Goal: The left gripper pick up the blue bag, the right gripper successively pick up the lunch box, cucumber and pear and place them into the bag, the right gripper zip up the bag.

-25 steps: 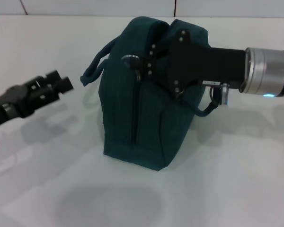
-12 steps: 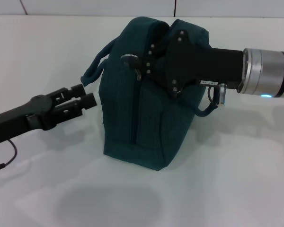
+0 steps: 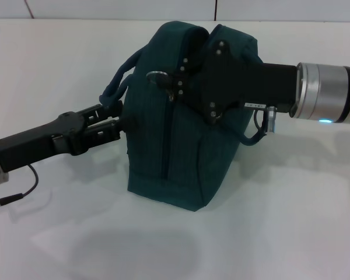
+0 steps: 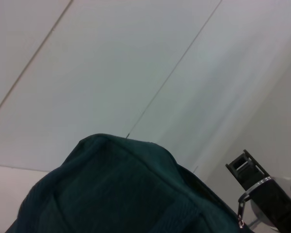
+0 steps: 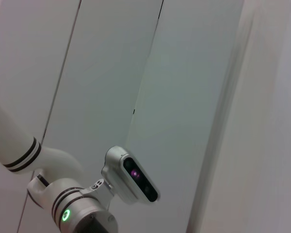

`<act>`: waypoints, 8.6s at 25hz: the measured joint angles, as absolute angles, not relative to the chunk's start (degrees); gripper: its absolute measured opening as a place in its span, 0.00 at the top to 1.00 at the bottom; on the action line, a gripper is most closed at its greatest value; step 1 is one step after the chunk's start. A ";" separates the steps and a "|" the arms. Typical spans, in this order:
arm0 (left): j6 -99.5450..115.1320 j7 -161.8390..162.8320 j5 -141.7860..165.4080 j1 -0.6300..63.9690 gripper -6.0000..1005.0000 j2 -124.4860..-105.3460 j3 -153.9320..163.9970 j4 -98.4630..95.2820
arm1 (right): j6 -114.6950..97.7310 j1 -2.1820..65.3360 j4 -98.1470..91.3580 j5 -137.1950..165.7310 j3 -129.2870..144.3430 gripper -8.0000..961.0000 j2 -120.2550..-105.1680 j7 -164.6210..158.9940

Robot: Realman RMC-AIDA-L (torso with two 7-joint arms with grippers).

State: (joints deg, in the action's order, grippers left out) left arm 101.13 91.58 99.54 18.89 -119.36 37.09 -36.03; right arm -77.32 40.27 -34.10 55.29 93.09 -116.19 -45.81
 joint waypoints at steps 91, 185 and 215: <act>100.33 104.39 96.48 25.12 0.37 -113.45 27.56 -39.45 | -67.21 34.51 -30.93 49.40 87.20 0.99 -115.83 -60.88; 102.21 120.69 102.92 36.67 0.94 -117.39 43.39 -50.17 | -73.14 34.55 -19.57 39.77 85.17 0.81 -115.35 -83.75; 75.54 115.94 109.86 43.41 0.80 -119.18 50.64 -41.54 | -80.18 21.88 -19.50 40.49 68.88 0.16 -111.89 -79.92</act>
State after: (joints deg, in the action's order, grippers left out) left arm 75.54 115.94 109.86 43.41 -119.18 50.64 -41.54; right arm -80.18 21.88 -19.50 40.49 68.88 -111.89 -79.92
